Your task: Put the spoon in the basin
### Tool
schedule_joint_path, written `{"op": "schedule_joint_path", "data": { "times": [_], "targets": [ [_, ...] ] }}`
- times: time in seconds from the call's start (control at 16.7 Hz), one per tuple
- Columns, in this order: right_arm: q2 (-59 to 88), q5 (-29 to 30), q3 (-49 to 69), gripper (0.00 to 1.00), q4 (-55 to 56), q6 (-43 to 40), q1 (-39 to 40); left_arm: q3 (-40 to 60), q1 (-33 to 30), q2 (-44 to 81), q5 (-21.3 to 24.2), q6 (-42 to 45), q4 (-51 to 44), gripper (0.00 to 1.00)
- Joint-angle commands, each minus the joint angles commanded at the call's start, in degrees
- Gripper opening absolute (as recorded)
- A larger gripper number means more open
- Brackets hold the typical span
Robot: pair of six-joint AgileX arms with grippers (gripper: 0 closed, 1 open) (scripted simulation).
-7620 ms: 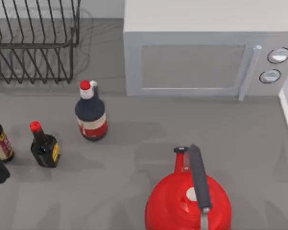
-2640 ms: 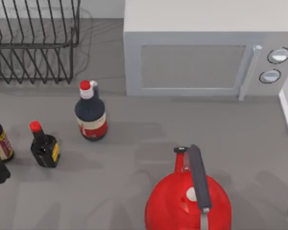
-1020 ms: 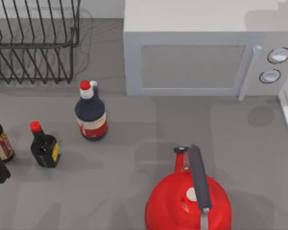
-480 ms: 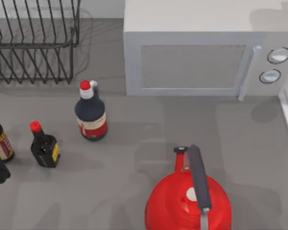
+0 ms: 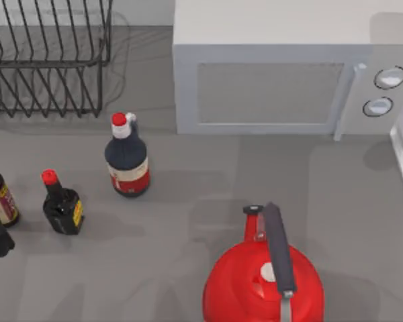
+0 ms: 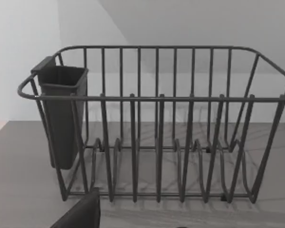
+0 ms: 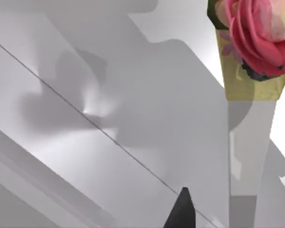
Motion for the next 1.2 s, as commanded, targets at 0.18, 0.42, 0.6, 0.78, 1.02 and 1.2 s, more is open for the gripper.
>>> {"op": "schedule_joint_path", "data": {
  "times": [0.18, 0.42, 0.6, 0.78, 1.02, 1.2],
  "targets": [
    [-2.4, -0.1, -8.3, 0.00, 5.4, 0.0, 0.0, 0.0, 0.0, 0.0, 0.0, 0.0, 0.0, 1.00],
    [-3.4, -0.1, -11.1, 0.00, 7.9, 0.0, 0.0, 0.0, 0.0, 0.0, 0.0, 0.0, 0.0, 1.00],
    [-3.4, -0.1, -11.1, 0.08, 7.9, 0.0, 0.0, 0.0, 0.0, 0.0, 0.0, 0.0, 0.0, 1.00],
    [-3.4, -0.1, -11.1, 0.30, 7.9, 0.0, 0.0, 0.0, 0.0, 0.0, 0.0, 0.0, 0.0, 1.00],
    [-3.4, -0.1, -11.1, 0.60, 7.9, 0.0, 0.0, 0.0, 0.0, 0.0, 0.0, 0.0, 0.0, 1.00],
    [-3.4, -0.1, -11.1, 0.83, 7.9, 0.0, 0.0, 0.0, 0.0, 0.0, 0.0, 0.0, 0.0, 1.00]
  ]
}}
